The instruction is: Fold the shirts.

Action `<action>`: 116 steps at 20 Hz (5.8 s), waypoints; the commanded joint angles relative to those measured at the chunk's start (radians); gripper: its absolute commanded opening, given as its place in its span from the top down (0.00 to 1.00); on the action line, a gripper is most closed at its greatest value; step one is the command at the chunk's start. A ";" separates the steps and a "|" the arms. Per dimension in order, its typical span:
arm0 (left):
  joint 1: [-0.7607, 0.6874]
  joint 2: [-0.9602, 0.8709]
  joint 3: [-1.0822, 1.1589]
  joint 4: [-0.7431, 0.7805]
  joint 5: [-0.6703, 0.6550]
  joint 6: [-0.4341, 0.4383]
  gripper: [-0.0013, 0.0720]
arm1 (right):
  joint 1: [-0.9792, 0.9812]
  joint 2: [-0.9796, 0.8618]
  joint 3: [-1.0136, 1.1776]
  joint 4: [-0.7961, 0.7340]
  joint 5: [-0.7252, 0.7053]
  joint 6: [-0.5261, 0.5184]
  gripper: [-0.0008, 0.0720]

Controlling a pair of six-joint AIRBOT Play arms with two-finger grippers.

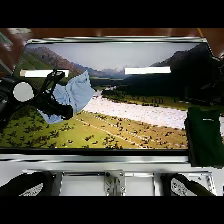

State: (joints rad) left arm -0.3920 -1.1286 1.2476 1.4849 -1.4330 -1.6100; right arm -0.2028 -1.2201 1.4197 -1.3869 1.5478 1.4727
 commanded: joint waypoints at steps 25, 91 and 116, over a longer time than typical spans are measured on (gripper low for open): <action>0.048 -0.067 0.016 0.064 0.369 -0.066 0.16 | 0.001 -0.001 -0.001 0.028 -0.011 0.016 0.17; 0.048 -0.583 -0.097 -0.678 0.444 0.027 0.06 | -0.285 -0.132 -0.526 0.297 -0.175 -0.171 0.06; 0.058 -0.475 0.134 -0.523 0.507 0.106 0.94 | 0.095 -0.167 -0.394 0.267 -0.274 -0.196 0.89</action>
State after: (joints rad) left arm -0.3450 -1.6634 1.2900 0.8448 -0.9203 -1.5078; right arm -0.1081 -1.4738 0.9508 -1.0729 1.2762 1.3231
